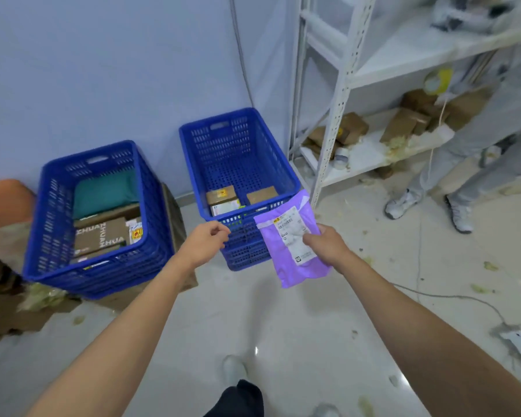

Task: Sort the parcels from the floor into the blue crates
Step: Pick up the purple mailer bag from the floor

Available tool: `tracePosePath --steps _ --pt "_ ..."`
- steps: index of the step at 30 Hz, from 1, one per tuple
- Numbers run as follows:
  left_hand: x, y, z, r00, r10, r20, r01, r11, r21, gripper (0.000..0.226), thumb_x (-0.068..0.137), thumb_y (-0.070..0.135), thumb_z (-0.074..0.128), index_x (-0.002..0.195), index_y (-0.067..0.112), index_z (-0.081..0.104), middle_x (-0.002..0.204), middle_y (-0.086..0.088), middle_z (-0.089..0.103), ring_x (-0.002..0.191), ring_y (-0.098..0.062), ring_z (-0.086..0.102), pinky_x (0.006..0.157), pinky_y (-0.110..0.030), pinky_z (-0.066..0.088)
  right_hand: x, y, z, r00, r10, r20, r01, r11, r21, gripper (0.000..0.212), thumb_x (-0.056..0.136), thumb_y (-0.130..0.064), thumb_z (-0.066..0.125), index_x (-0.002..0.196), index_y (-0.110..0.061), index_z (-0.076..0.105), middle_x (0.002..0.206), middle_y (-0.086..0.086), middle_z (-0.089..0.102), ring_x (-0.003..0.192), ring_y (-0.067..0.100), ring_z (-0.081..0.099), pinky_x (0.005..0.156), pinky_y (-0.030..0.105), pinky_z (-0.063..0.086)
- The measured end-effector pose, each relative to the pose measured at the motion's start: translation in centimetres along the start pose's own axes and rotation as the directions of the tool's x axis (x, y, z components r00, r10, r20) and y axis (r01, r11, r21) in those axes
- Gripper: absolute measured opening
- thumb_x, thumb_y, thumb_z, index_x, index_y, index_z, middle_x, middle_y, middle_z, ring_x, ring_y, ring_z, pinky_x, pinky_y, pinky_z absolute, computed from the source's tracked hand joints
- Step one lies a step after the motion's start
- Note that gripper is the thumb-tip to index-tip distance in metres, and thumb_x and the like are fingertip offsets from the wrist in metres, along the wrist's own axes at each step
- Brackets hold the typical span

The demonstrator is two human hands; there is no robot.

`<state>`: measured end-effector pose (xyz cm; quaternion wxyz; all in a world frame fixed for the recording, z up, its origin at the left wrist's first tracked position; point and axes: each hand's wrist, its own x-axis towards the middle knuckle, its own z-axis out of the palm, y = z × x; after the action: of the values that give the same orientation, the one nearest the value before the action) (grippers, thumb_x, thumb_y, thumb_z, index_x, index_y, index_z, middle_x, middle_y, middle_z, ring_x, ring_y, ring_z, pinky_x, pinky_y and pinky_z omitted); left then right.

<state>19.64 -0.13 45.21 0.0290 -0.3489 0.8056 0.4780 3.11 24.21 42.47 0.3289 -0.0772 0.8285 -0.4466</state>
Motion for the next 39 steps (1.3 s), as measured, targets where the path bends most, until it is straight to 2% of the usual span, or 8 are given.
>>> tracePosePath --steps 4,8,14,19,22,29,34,39 --pt "2.5 0.6 -6.3 0.995 0.062 -0.081 -0.063 0.998 -0.017 0.020 0.101 0.023 0.051 0.101 0.018 0.070 0.095 0.006 0.072 0.079 -0.006 0.068 0.065 -0.017 0.044 3.2 -6.7 2.4 0.997 -0.075 -0.029 0.075 0.997 -0.015 0.024 0.082 -0.013 0.059 0.101 -0.021 0.072 0.100 0.003 0.074 0.092 0.022 0.071 0.086 0.039 0.057" --pt "4.5 1.1 -10.6 0.993 0.070 -0.093 -0.074 0.996 -0.040 0.019 0.100 0.021 0.052 0.098 0.017 0.071 0.093 0.002 0.073 0.082 -0.012 0.068 0.073 -0.021 0.049 5.7 -12.1 4.5 0.992 -0.124 -0.026 0.123 0.992 -0.027 0.018 0.082 -0.016 0.061 0.096 -0.024 0.068 0.097 -0.001 0.072 0.090 0.021 0.070 0.083 0.037 0.058" --pt "8.9 1.7 -13.4 0.993 0.070 -0.096 -0.078 0.993 -0.088 0.018 0.099 0.027 0.054 0.094 0.026 0.071 0.094 0.013 0.071 0.085 -0.003 0.069 0.067 -0.016 0.045 10.3 -16.5 5.9 0.983 -0.182 -0.029 0.179 0.981 -0.077 0.015 0.085 -0.020 0.060 0.082 -0.034 0.065 0.088 -0.014 0.069 0.080 0.009 0.067 0.061 0.026 0.050" --pt "14.5 1.3 -12.9 0.997 0.001 -0.080 -0.008 0.995 -0.098 0.020 0.100 0.030 0.053 0.096 0.023 0.072 0.096 0.008 0.073 0.087 -0.007 0.070 0.071 -0.021 0.048 17.8 -17.5 6.5 0.986 -0.169 0.000 0.167 0.971 -0.172 0.019 0.090 -0.020 0.058 0.103 -0.030 0.066 0.097 -0.005 0.067 0.090 0.020 0.065 0.081 0.037 0.055" --pt "19.1 1.2 -12.0 0.996 -0.054 -0.071 0.047 0.994 -0.102 0.020 0.100 0.029 0.054 0.095 0.020 0.071 0.095 0.006 0.073 0.089 -0.011 0.071 0.067 -0.019 0.047 23.8 -18.1 6.6 0.983 -0.182 0.035 0.185 0.941 -0.282 0.021 0.090 -0.019 0.057 0.108 -0.024 0.066 0.095 -0.001 0.064 0.088 0.022 0.061 0.075 0.031 0.048" --pt "28.9 2.4 -11.2 0.978 -0.196 -0.077 0.189 0.977 -0.098 0.018 0.100 0.028 0.054 0.095 0.023 0.071 0.095 0.002 0.074 0.091 -0.015 0.071 0.093 -0.040 0.056 37.9 -22.7 6.4 0.973 -0.171 0.157 0.219 0.900 -0.377 0.025 0.090 -0.014 0.051 0.109 -0.015 0.067 0.099 0.005 0.066 0.090 0.027 0.062 0.081 0.037 0.052" --pt "33.9 3.4 -11.3 0.950 -0.294 -0.102 0.275 0.947 -0.165 0.019 0.100 0.026 0.054 0.096 0.019 0.071 0.094 -0.001 0.075 0.094 -0.019 0.070 0.095 -0.042 0.055 45.9 -26.3 7.1 0.948 -0.165 0.274 0.289 0.807 -0.514 0.028 0.087 -0.010 0.044 0.106 -0.012 0.065 0.097 0.006 0.069 0.090 0.029 0.064 0.079 0.041 0.054" --pt "38.1 2.0 -10.9 0.926 -0.370 -0.079 0.336 0.900 -0.277 0.015 0.099 0.023 0.062 0.092 0.013 0.071 0.092 -0.004 0.072 0.093 -0.025 0.069 0.094 -0.044 0.055 51.7 -26.1 9.3 0.923 -0.154 0.354 0.367 0.633 -0.682 0.026 0.088 -0.008 0.042 0.103 -0.011 0.063 0.097 0.010 0.068 0.085 0.032 0.063 0.068 0.038 0.050"
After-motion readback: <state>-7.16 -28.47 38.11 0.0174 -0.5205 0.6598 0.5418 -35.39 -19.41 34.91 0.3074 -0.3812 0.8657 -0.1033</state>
